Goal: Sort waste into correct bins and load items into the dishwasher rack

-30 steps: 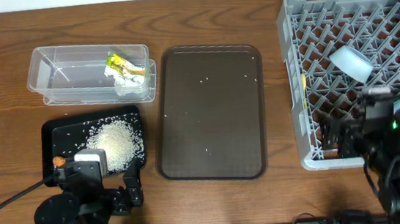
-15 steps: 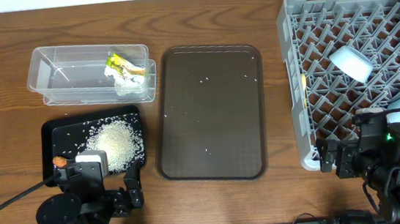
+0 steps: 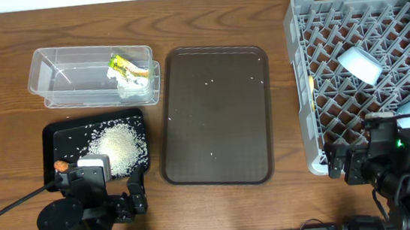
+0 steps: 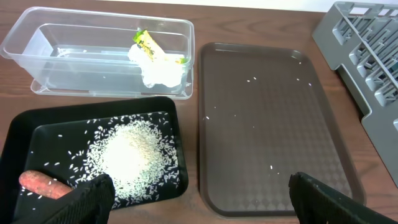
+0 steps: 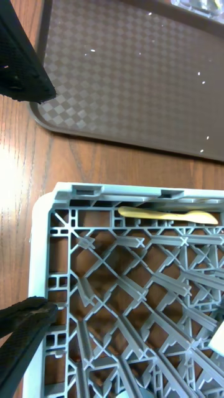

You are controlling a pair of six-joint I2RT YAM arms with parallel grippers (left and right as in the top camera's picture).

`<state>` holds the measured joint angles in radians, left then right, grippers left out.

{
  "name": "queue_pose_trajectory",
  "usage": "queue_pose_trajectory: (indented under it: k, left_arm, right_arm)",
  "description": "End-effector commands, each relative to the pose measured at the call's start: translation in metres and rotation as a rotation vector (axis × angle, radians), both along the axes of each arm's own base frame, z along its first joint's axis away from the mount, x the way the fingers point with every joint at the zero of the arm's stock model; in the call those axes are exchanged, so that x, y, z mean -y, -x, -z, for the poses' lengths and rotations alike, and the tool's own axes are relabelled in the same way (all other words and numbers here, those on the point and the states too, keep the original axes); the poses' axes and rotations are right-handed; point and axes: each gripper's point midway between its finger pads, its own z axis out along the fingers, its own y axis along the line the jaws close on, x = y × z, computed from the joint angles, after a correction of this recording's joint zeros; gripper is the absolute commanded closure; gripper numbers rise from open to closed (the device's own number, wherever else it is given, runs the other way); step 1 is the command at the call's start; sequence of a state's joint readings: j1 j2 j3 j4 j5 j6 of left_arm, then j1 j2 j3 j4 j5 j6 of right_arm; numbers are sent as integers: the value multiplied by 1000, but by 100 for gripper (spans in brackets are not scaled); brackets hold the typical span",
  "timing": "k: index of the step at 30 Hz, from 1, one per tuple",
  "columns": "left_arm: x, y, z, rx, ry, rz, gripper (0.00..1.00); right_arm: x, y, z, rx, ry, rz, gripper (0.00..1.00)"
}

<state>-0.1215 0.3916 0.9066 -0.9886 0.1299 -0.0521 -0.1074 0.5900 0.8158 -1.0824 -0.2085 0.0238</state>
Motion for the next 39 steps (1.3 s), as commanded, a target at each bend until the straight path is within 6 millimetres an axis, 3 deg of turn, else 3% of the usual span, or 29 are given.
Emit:
queue_pose_trajectory:
  k: [1,8,25,33,36,39]
  left_arm:
    - [-2,0,5,-12,-5,-10,9]
    - [-2,0,5,-12,-5,-10,9]
    - [-2,0,5,-12,-5,-10,9]
    - [-2,0,5,-12,-5,-10,8]
    - [-2,0,5,-12,-5,-10,8]
    - [-2,0,5,-12,-5,-10,8]
  right_arm:
    - [-1,5,-5,45,43,-30,1]
    - [-15,-8,-33,377,87,-121,1]
    - [-20,-51,-15,919,116,-114,1]
    - [-16,-56,-3,956,252,-139,1]
    - [-15,-57,27,836,279,-165,1]
    - [-13,-57,32,815,270,-151,1]
